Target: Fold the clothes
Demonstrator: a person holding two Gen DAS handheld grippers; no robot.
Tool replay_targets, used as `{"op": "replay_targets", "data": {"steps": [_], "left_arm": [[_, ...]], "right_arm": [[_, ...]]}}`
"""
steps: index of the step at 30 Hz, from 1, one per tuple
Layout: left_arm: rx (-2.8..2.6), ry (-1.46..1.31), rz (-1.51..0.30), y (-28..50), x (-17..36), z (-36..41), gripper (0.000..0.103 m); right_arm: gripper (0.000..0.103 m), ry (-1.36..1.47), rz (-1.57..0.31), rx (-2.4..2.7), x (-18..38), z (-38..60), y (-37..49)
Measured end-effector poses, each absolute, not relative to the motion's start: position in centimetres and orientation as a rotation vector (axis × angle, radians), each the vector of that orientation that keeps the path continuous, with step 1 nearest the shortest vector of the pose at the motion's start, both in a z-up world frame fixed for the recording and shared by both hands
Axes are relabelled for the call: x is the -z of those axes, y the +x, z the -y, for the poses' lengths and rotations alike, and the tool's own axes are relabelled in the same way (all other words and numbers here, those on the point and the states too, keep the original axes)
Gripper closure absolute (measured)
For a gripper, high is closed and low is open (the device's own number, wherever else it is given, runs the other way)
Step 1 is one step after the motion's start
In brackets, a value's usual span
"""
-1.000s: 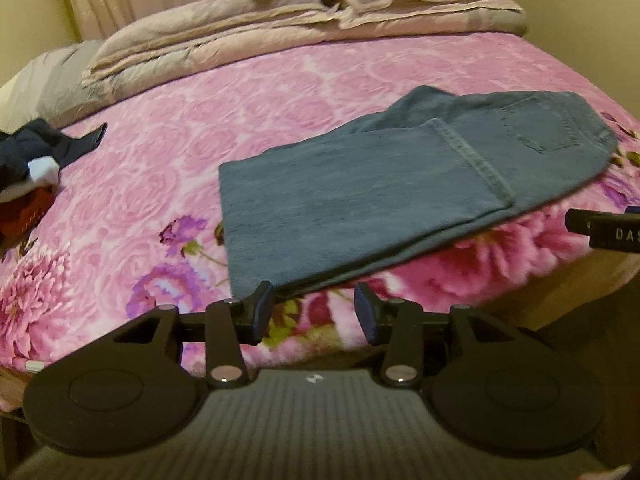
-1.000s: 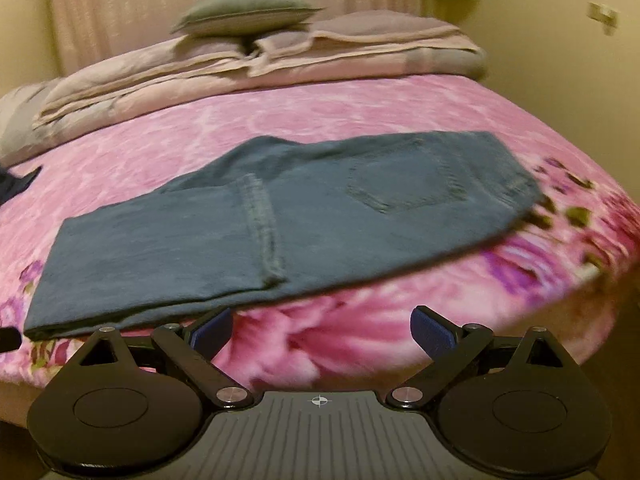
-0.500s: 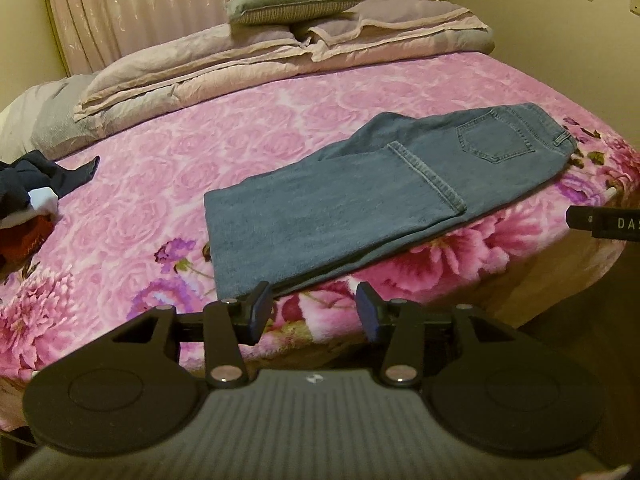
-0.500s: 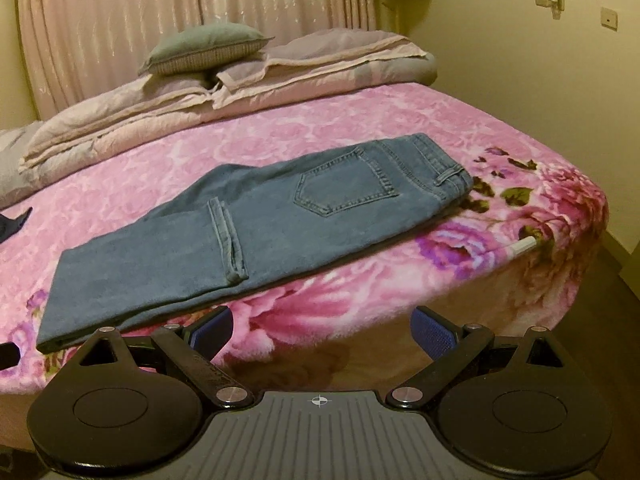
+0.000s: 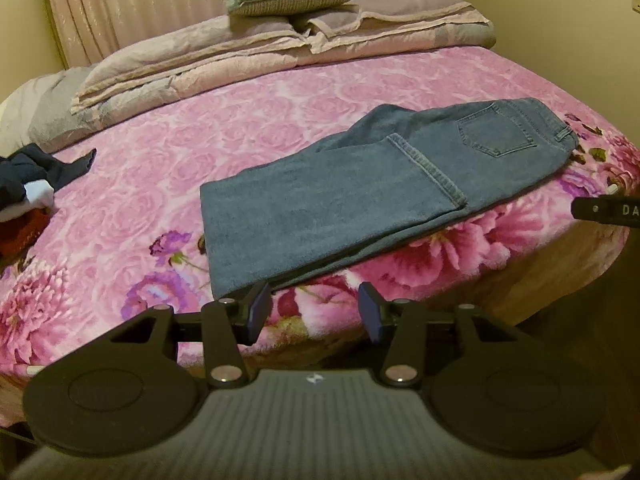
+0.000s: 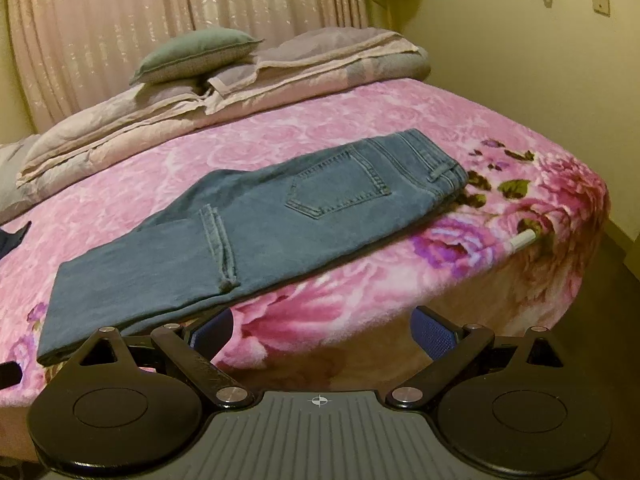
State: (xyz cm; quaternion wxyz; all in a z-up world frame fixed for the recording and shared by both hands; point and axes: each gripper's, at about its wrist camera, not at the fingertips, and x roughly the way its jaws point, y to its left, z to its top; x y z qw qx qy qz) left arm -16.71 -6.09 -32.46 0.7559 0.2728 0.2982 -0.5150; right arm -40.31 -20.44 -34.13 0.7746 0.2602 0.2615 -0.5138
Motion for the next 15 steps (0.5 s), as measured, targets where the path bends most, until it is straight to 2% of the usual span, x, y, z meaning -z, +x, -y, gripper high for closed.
{"op": "replay_targets", "data": {"steps": [15], "left_arm": [[1.084,0.598,-0.714,-14.9,33.9,8.8,0.058]], "right_arm": [[0.005,0.595,-0.615,1.121,35.5,23.7,-40.1]]}}
